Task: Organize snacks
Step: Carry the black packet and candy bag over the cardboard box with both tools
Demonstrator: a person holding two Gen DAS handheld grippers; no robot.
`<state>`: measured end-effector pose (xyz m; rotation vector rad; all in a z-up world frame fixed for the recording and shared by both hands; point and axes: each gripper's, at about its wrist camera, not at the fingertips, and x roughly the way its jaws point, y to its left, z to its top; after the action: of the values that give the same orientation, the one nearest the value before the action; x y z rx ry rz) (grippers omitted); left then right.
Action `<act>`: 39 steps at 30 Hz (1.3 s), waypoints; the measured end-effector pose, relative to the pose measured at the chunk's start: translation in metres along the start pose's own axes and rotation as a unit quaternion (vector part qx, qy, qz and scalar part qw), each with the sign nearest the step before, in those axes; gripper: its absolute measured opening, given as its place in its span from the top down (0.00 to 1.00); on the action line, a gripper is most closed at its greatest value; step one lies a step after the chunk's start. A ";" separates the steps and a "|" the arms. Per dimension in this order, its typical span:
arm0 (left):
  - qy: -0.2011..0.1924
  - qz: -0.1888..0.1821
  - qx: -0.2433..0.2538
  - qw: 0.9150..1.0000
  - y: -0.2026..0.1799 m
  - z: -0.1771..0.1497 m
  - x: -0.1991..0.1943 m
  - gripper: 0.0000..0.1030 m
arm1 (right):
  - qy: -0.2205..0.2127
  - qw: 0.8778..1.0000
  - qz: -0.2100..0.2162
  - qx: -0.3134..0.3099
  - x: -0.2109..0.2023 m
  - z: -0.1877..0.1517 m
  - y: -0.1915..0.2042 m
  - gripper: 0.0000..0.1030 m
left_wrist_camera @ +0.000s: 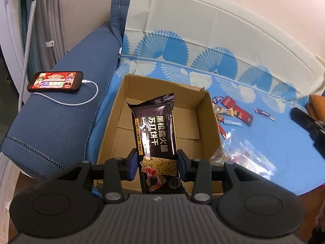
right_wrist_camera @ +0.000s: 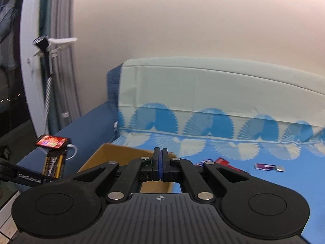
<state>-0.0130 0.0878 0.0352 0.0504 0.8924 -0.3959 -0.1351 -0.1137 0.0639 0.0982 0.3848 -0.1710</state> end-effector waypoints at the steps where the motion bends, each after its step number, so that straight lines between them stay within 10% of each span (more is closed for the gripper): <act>1: -0.001 -0.002 0.003 1.000 0.001 0.000 0.003 0.58 | 0.003 1.000 0.004 -0.006 0.004 -0.001 0.005 1.00; 7: 0.031 -0.010 -0.009 0.999 0.009 0.001 0.031 0.58 | 0.039 0.999 0.007 -0.011 0.046 -0.013 0.015 1.00; 13: 0.050 -0.007 -0.004 0.999 0.003 0.008 0.059 0.58 | 0.076 0.993 -0.088 -0.001 0.073 -0.040 -0.036 0.98; 15: 0.053 -0.006 0.000 0.999 -0.003 0.009 0.065 0.58 | 0.098 0.990 -0.105 -0.003 0.080 -0.053 -0.059 0.86; 17: 0.062 -0.005 0.002 0.998 -0.008 0.011 0.072 0.58 | 0.156 0.984 -0.085 -0.005 0.096 -0.075 -0.079 0.28; 18: 0.065 -0.003 0.004 0.998 -0.010 0.012 0.075 0.58 | 0.184 0.980 -0.070 -0.011 0.105 -0.089 -0.085 0.19; 28: 0.093 0.024 0.017 0.995 -0.029 0.022 0.101 0.58 | 0.338 0.919 0.032 -0.199 0.217 -0.200 -0.059 0.00; 31: 0.096 0.026 0.016 0.995 -0.031 0.026 0.105 0.58 | 0.330 0.921 0.062 -0.199 0.238 -0.205 -0.064 0.06; 35: 0.094 0.027 0.016 0.995 -0.032 0.029 0.103 0.58 | 0.302 0.933 0.073 -0.180 0.235 -0.195 -0.066 0.75; 39: 0.082 0.022 0.018 0.996 -0.032 0.028 0.089 0.58 | 0.285 0.951 -0.002 -0.118 0.225 -0.185 -0.078 0.86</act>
<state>0.0469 0.0244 -0.0116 0.1365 1.0450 -0.3710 -0.0114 -0.1999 -0.1976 -0.0939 0.9806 -0.0973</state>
